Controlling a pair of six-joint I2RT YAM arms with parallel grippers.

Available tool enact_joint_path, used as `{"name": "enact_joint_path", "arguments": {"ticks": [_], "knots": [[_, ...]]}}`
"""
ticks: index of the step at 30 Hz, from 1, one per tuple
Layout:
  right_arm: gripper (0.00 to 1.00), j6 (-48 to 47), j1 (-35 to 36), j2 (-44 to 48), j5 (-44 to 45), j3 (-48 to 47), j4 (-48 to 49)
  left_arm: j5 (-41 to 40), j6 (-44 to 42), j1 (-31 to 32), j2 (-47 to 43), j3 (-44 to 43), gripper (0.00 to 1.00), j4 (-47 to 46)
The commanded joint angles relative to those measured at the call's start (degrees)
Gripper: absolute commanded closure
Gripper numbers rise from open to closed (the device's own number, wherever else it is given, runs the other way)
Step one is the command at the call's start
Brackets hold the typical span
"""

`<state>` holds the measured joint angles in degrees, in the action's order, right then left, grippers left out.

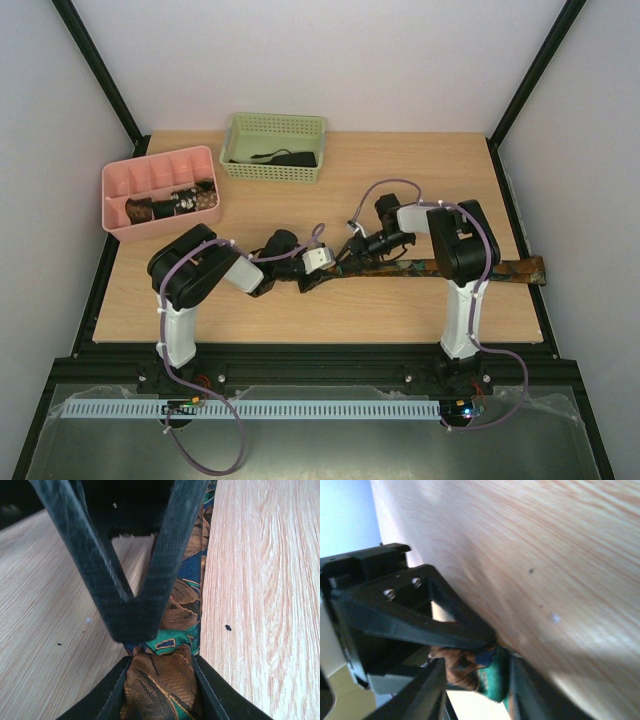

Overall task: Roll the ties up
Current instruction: Roll the tie at the center of the board.

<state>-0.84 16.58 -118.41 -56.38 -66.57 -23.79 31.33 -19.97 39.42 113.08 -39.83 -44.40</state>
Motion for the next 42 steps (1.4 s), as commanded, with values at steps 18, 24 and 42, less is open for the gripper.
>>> {"name": "enact_joint_path", "arguments": {"ticks": [18, 24, 42], "knots": [[0.73, 4.4, 5.3, 0.9, 10.5, -0.4, -3.3, -4.9, -7.0, 0.7, 0.3, -2.4, 0.67, 20.9], [0.99, 3.0, 3.5, -0.3, 10.6, 0.6, -3.6, -1.6, -5.6, -0.5, -0.7, -1.3, 0.56, 18.7], [0.99, -1.1, -1.1, -6.8, -0.4, 0.7, -5.0, 1.2, -4.4, -0.1, 5.8, -2.1, 0.51, 6.0]]}}
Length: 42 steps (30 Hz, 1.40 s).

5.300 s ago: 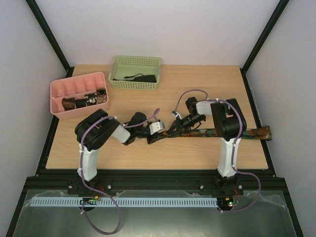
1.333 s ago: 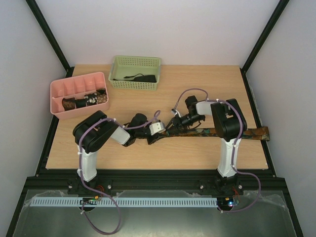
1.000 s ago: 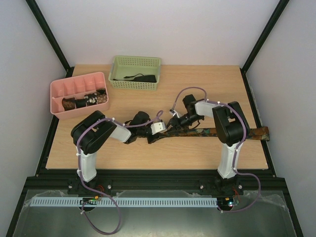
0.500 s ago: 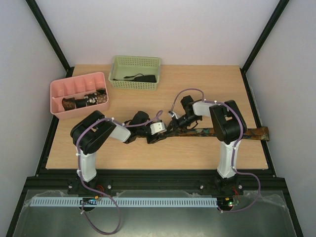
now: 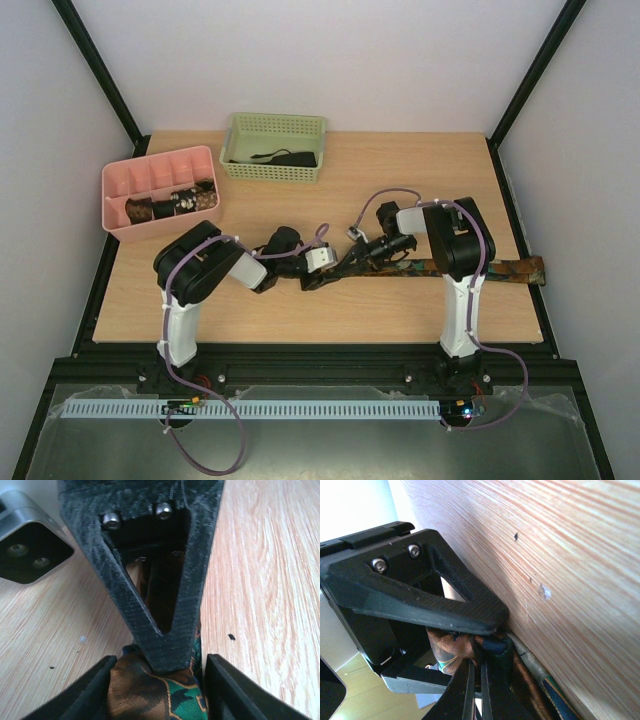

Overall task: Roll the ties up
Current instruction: Roll the tie at the center of the board.

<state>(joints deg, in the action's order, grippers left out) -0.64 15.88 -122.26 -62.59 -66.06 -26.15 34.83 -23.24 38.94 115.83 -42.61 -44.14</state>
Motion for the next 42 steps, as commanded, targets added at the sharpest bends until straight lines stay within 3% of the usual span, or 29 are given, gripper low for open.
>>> {"name": "enact_joint_path", "arguments": {"ticks": [1, 4, 12, 22, 33, 36, 42], "knots": [[0.98, -1.3, -0.4, -2.8, 5.3, 0.0, -3.0, -2.6, -1.7, 0.3, 2.9, 0.8, 0.56, 6.9], [0.99, -0.8, -0.6, -1.1, 4.4, 0.0, -3.2, -3.5, -3.0, -0.3, 1.4, 2.3, 0.64, 9.4], [0.99, -0.1, -2.3, 3.0, 5.0, 1.0, -5.4, -5.2, -4.1, -1.1, 0.0, 2.1, 0.66, 14.2], [0.99, 0.6, -2.7, 2.1, 15.8, 2.5, -5.0, -1.9, -3.9, -1.3, -0.2, 2.4, 0.49, 13.2], [0.99, -1.4, -2.6, 0.1, 19.6, 2.9, -4.9, 1.4, 5.9, 0.0, 4.4, 0.0, 0.37, -2.8], [0.99, -1.3, -2.7, -0.4, 19.5, 2.7, -4.1, 1.7, 5.7, 1.0, 6.4, -1.6, 0.41, -3.4], [0.98, -1.8, -1.7, -2.6, 17.9, -0.6, -3.6, -2.6, -1.1, 0.7, 3.2, 0.2, 0.67, 4.5]]}}
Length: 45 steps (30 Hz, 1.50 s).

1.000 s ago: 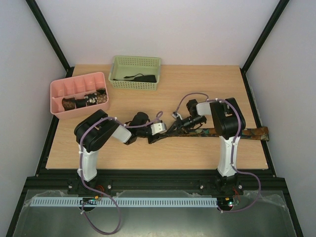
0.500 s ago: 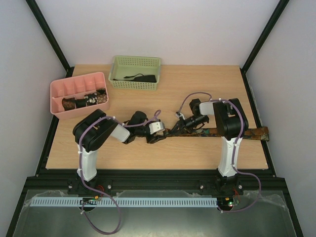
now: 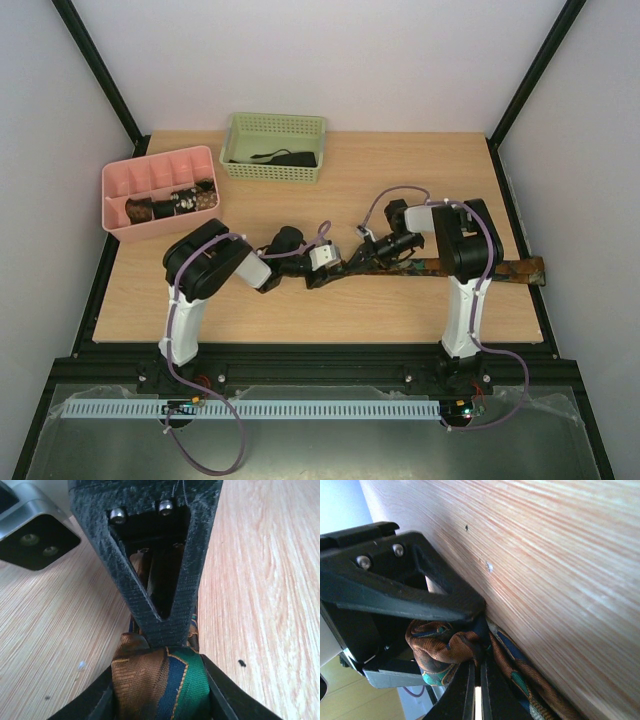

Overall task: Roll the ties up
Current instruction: Roll the tie at the center of the board.

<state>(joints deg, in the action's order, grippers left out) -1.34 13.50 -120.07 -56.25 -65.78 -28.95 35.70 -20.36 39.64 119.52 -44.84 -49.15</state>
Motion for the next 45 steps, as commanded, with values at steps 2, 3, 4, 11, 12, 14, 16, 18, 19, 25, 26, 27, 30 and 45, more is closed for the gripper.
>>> {"name": "enact_joint_path", "arguments": {"ticks": [2, 3, 4, 11, 12, 14, 16, 18, 19, 25, 26, 27, 30, 45], "knots": [[0.99, -1.4, 1.2, -5.6, 10.6, -2.8, -1.2, -5.2, -6.2, -0.1, -3.2, 3.3, 0.7, 13.7], [0.98, -1.8, 1.2, -5.6, 9.9, -3.8, -1.9, -5.7, -7.1, -0.3, -4.2, 3.4, 0.7, 16.0], [0.95, -2.4, 1.2, -5.3, 9.3, -4.5, -2.8, -6.0, -7.8, -0.3, -5.1, 3.2, 0.7, 18.2], [0.63, -8.3, -0.4, 2.6, 6.5, -4.3, -12.0, -7.4, -9.0, -0.1, -4.7, -0.8, 0.71, 29.0], [0.61, -8.9, -0.5, 3.8, 6.1, -4.1, -12.9, -7.8, -9.3, 0.0, -4.4, -0.9, 0.71, 29.5], [0.57, -8.2, -0.5, 5.8, 5.0, -3.8, -12.9, -8.6, -9.6, 0.0, -4.0, -1.3, 0.7, 30.6], [0.55, -5.9, -0.2, 6.6, 4.0, -3.9, -11.5, -9.4, -10.0, 0.0, -3.8, -1.4, 0.71, 31.3], [0.55, -3.8, 0.7, 5.7, 3.7, -5.1, -10.1, -9.4, -10.5, 0.0, -4.1, -1.1, 0.7, 31.6], [0.55, -2.8, 1.3, 4.9, 3.7, -5.9, -9.5, -9.4, -10.6, 0.0, -4.2, -0.8, 0.7, 31.6], [0.57, 1.0, 4.1, 0.8, 5.2, -9.1, -7.0, -9.6, -10.2, 0.0, -4.2, -0.9, 0.69, 31.4], [0.58, 1.0, 4.6, 0.4, 5.3, -9.5, -7.2, -9.6, -10.1, 0.0, -4.2, -0.9, 0.69, 31.3], [0.59, 0.8, 5.1, 0.1, 5.3, -9.8, -7.3, -9.6, -10.0, 0.0, -4.2, -0.9, 0.69, 31.4], [0.71, 0.5, 5.6, 0.2, 7.1, -9.7, -7.7, -9.6, -9.8, 0.0, -3.9, -1.1, 0.69, 31.5], [0.99, -5.2, 2.1, 0.5, 15.7, -2.5, -2.7, 0.8, -3.8, -1.9, -6.7, 1.8, 0.36, 19.9]]}}
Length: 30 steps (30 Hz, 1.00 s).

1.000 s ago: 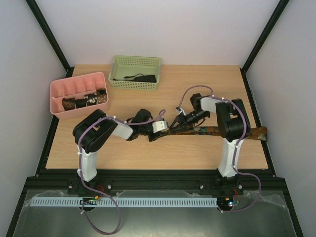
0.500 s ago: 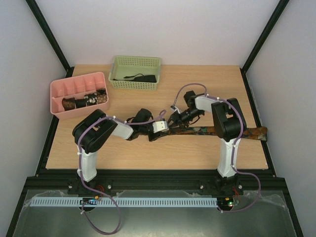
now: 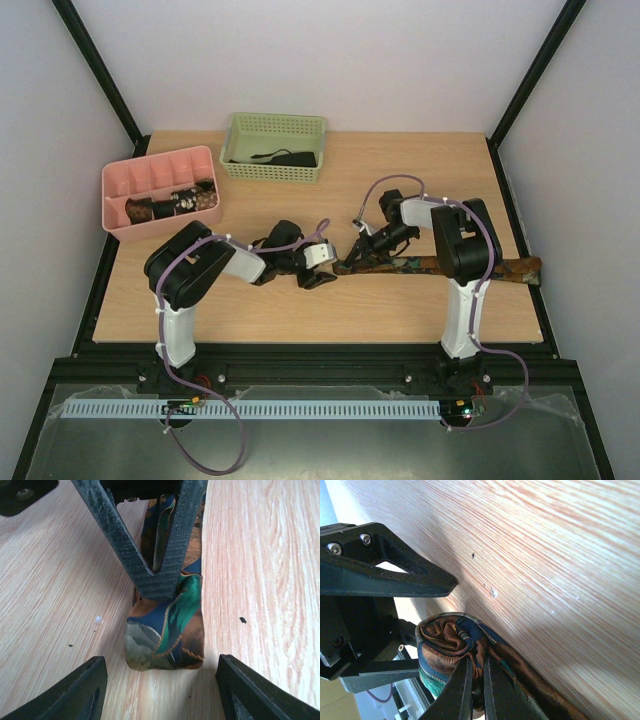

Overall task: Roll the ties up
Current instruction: Roll the tie at the center of the board.

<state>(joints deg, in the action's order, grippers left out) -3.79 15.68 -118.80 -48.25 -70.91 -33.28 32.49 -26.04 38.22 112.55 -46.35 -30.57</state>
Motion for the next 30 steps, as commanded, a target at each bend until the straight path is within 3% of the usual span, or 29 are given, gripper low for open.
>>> {"name": "enact_joint_path", "arguments": {"ticks": [1, 10, 14, 19, 25, 30], "knots": [[0.99, -2.9, -0.2, -0.9, 8.2, 2.9, 2.6, 4.7, 2.5, -0.5, 0.4, 3.5, 0.35, -0.3], [0.99, -2.5, -0.3, -1.5, 8.8, 4.5, 8.5, 5.7, 11.9, 0.5, 7.6, 0.6, 0.36, -12.0], [0.98, -1.8, -0.2, -2.4, 7.3, 3.7, 9.4, 1.9, 10.7, 1.4, 8.2, -0.5, 0.51, -9.3], [0.83, -2.0, -0.9, -0.9, 5.0, 0.0, 4.9, -5.3, 4.2, 1.4, 4.6, 1.6, 0.66, -0.5], [0.57, -0.9, -1.4, 3.5, -0.7, -1.8, -2.8, -8.3, 1.0, 1.4, 2.6, 2.4, 0.67, 4.9], [0.58, -0.4, 0.6, 4.6, -0.9, -1.5, -7.6, -8.8, 0.4, 1.4, 2.9, 1.4, 0.67, 6.3]]}}
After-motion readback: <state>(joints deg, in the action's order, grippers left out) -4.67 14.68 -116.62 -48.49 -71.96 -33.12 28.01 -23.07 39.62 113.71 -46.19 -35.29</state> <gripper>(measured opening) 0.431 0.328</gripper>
